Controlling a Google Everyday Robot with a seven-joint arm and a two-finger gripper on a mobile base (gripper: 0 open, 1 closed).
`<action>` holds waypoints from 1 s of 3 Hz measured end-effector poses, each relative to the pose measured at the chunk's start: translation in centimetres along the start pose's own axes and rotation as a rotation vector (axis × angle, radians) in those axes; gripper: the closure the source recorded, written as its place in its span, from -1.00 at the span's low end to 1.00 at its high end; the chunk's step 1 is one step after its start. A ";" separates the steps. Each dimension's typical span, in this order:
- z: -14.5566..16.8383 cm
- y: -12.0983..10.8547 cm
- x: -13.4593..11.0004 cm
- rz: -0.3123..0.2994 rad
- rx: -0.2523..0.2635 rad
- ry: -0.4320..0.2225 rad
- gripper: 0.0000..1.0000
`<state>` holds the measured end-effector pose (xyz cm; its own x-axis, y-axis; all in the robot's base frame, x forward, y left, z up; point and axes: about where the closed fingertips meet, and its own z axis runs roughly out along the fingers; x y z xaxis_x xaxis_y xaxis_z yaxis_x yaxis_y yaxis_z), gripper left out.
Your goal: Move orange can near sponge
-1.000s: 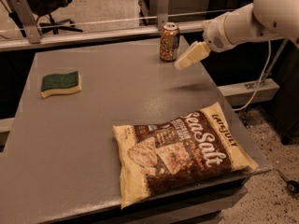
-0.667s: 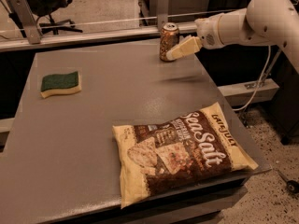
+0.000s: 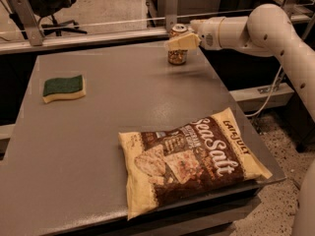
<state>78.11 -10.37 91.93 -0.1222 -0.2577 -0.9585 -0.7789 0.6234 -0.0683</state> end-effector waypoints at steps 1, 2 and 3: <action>1.1 0.2 0.6 0.036 -0.017 -0.025 -0.17; 1.3 1.1 0.1 0.043 -0.051 -0.063 0.30; 0.5 4.3 -3.3 0.022 -0.139 -0.145 0.92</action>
Offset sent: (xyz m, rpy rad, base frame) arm -0.0087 0.0195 0.0024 0.1279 -0.0135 0.0756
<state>75.48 -6.47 94.64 -0.0582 -0.1296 -0.9899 -0.8554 0.5176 -0.0175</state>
